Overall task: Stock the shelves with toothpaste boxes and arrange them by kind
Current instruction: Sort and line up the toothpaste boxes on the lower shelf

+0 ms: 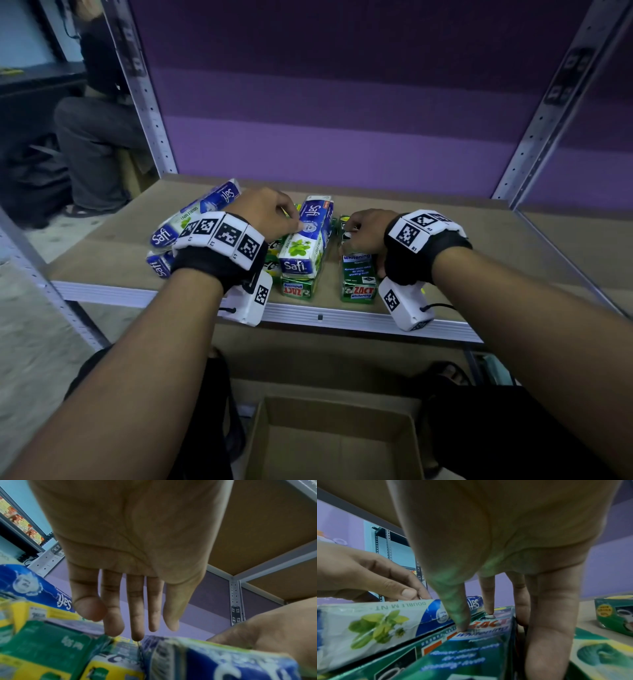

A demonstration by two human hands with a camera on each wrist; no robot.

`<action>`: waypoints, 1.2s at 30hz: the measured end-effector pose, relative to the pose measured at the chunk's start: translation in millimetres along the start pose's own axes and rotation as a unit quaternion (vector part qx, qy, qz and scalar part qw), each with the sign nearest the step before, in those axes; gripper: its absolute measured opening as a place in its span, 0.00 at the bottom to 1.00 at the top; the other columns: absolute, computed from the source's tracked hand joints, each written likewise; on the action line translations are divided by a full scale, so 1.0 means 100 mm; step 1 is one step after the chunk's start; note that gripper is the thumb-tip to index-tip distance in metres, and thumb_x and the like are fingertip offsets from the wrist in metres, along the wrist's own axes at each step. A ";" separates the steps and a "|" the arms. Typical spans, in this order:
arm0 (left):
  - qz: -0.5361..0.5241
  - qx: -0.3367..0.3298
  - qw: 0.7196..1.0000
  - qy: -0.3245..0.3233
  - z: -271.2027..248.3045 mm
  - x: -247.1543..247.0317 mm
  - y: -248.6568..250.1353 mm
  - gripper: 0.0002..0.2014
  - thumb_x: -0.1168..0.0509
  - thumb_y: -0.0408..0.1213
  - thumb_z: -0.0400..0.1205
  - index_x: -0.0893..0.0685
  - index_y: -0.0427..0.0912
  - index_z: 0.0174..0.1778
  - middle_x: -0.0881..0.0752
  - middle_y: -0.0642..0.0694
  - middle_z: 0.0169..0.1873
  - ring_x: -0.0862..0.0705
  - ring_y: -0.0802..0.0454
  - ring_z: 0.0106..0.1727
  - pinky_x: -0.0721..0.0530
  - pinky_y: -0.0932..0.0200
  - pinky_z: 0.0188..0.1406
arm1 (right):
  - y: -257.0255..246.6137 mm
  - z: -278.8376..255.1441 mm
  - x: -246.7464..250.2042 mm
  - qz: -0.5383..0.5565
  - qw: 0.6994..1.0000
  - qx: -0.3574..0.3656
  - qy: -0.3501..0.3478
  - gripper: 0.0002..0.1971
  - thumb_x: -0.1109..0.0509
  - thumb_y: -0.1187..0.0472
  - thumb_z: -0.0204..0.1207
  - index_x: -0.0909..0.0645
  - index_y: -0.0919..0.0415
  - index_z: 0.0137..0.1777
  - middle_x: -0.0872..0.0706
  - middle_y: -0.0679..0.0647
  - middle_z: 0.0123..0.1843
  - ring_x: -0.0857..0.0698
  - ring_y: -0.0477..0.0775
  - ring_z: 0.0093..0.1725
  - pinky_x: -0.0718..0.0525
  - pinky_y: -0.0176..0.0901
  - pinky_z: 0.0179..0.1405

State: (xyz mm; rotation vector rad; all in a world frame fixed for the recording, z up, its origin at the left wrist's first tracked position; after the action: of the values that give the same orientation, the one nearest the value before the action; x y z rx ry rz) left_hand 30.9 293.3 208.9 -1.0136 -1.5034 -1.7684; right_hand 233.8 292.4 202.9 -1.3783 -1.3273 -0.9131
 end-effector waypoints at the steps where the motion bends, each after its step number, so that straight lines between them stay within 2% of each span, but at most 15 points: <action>1: 0.001 0.001 1.000 -0.002 -0.01 -0.01 0.01 0.09 0.27 0.52 0.77 0.11 0.52 0.47 0.11 0.54 0.43 0.15 0.58 0.39 0.19 0.62 0.37 | 0.01 0.00 0.00 0.004 1.000 -0.002 0.001 0.30 0.27 0.42 0.74 0.24 0.52 0.74 0.22 0.52 0.74 0.20 0.58 0.67 0.19 0.49 0.66; 3: 0.012 0.004 1.000 -0.005 -0.02 -0.05 0.05 0.13 0.28 0.57 0.76 0.12 0.54 0.47 0.11 0.55 0.43 0.14 0.55 0.45 0.16 0.58 0.47 | 0.02 -0.01 0.01 0.009 1.000 -0.005 0.001 0.28 0.27 0.43 0.75 0.24 0.51 0.73 0.22 0.52 0.73 0.19 0.58 0.67 0.19 0.51 0.67; 6: 0.028 0.020 0.999 -0.014 -0.01 -0.10 0.09 0.18 0.28 0.62 0.73 0.14 0.56 0.53 0.12 0.53 0.48 0.14 0.53 0.49 0.16 0.56 0.53 | 0.03 -0.04 -0.01 0.015 1.000 -0.009 0.005 0.29 0.27 0.40 0.74 0.23 0.53 0.72 0.20 0.52 0.71 0.17 0.59 0.63 0.17 0.50 0.64; 8: 0.037 0.032 0.998 -0.029 0.00 -0.12 0.09 0.22 0.27 0.62 0.72 0.16 0.56 0.57 0.12 0.52 0.51 0.14 0.52 0.49 0.15 0.56 0.53 | 0.02 -0.06 -0.02 0.020 1.000 -0.011 0.010 0.30 0.26 0.38 0.72 0.22 0.53 0.71 0.18 0.52 0.69 0.16 0.59 0.60 0.16 0.49 0.62; 10: 0.037 0.040 0.998 -0.042 0.01 -0.12 0.09 0.23 0.27 0.62 0.72 0.17 0.56 0.58 0.12 0.51 0.53 0.13 0.51 0.47 0.12 0.54 0.50 | 0.02 -0.07 -0.04 0.018 1.000 -0.011 0.018 0.31 0.27 0.38 0.72 0.22 0.53 0.71 0.18 0.52 0.69 0.17 0.59 0.63 0.18 0.46 0.62; 13: 0.033 0.049 0.997 -0.058 -0.02 -0.15 0.13 0.28 0.27 0.64 0.71 0.18 0.54 0.62 0.15 0.48 0.58 0.13 0.47 0.50 0.12 0.50 0.51 | 0.02 -0.10 -0.05 0.025 0.999 -0.011 0.030 0.30 0.27 0.38 0.73 0.21 0.55 0.70 0.17 0.53 0.68 0.16 0.59 0.63 0.17 0.46 0.61; 16: 0.028 0.059 0.996 -0.054 -0.05 -0.17 0.18 0.35 0.24 0.65 0.66 0.20 0.52 0.66 0.15 0.49 0.57 0.13 0.47 0.49 0.13 0.53 0.47 | 0.02 -0.13 -0.05 0.024 0.999 -0.012 0.035 0.31 0.28 0.36 0.73 0.21 0.55 0.71 0.18 0.53 0.69 0.16 0.59 0.63 0.17 0.46 0.62; 19: 0.014 0.069 0.997 -0.026 -0.05 -0.16 0.20 0.32 0.20 0.54 0.66 0.18 0.53 0.65 0.13 0.49 0.57 0.13 0.48 0.49 0.13 0.55 0.49 | 0.03 -0.13 -0.05 0.019 0.999 -0.013 0.038 0.31 0.28 0.37 0.74 0.21 0.54 0.71 0.18 0.53 0.70 0.17 0.58 0.66 0.19 0.45 0.62; 21: -0.010 0.075 0.997 -0.013 -0.04 -0.13 0.20 0.30 0.20 0.48 0.66 0.17 0.54 0.65 0.13 0.48 0.59 0.13 0.47 0.52 0.12 0.52 0.54 | 0.03 -0.13 -0.06 0.024 0.999 -0.016 0.037 0.31 0.28 0.37 0.74 0.22 0.53 0.72 0.19 0.52 0.72 0.18 0.58 0.66 0.20 0.44 0.62; 23: -0.046 0.077 0.996 -0.003 -0.03 -0.10 0.19 0.27 0.21 0.46 0.68 0.16 0.55 0.64 0.13 0.48 0.59 0.12 0.47 0.51 0.11 0.50 0.53 | 0.03 -0.13 -0.07 0.024 0.999 -0.016 0.036 0.31 0.29 0.37 0.75 0.23 0.53 0.74 0.20 0.52 0.73 0.17 0.58 0.67 0.20 0.45 0.61; 26: -0.083 0.066 0.994 0.024 -0.03 -0.02 0.15 0.24 0.22 0.45 0.70 0.15 0.57 0.63 0.11 0.51 0.53 0.11 0.51 0.45 0.11 0.51 0.51 | 0.04 -0.13 -0.08 0.028 0.999 -0.016 0.031 0.30 0.30 0.38 0.76 0.23 0.54 0.73 0.19 0.54 0.71 0.16 0.58 0.65 0.18 0.47 0.61; 28: -0.104 0.057 0.992 0.053 -0.01 0.05 0.10 0.24 0.23 0.43 0.71 0.15 0.56 0.64 0.10 0.52 0.50 0.11 0.51 0.45 0.11 0.49 0.52 | 0.04 -0.12 -0.09 0.036 0.998 -0.014 0.044 0.28 0.29 0.40 0.76 0.22 0.54 0.72 0.18 0.54 0.69 0.17 0.59 0.65 0.17 0.46 0.60; 30: -0.115 0.060 0.988 0.087 0.00 0.13 0.04 0.24 0.23 0.43 0.72 0.15 0.56 0.66 0.11 0.52 0.52 0.11 0.49 0.50 0.12 0.48 0.56 | 0.03 -0.12 -0.09 0.068 0.995 -0.015 0.069 0.26 0.28 0.43 0.76 0.23 0.49 0.72 0.21 0.56 0.68 0.19 0.60 0.67 0.17 0.49 0.61; 33: -0.096 0.077 0.983 0.134 0.01 0.24 -0.09 0.23 0.25 0.46 0.73 0.16 0.57 0.66 0.11 0.51 0.55 0.12 0.46 0.54 0.14 0.48 0.60 | -0.04 -0.10 -0.06 0.083 0.990 -0.011 0.110 0.28 0.30 0.41 0.76 0.29 0.40 0.76 0.30 0.58 0.73 0.21 0.64 0.69 0.21 0.53 0.70; 36: -0.042 0.097 0.979 0.174 -0.03 0.36 -0.24 0.21 0.28 0.46 0.75 0.16 0.58 0.66 0.12 0.49 0.58 0.13 0.44 0.56 0.16 0.51 0.60 | -0.16 -0.07 -0.01 0.083 0.989 0.009 0.126 0.27 0.31 0.40 0.77 0.29 0.38 0.76 0.31 0.59 0.76 0.23 0.64 0.72 0.25 0.52 0.74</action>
State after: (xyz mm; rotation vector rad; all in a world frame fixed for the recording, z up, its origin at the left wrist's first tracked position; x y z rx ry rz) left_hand -7.9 296.1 226.4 -0.5192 -1.4738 -1.7106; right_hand 218.5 283.8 205.9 -1.2913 -1.0136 -0.9258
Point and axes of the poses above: each hand's wrist, its own z-axis towards the middle knuckle, its own x-axis out of the back of the hand, y = z × x, the point moved 2 cm from there along z, towards the middle knuckle
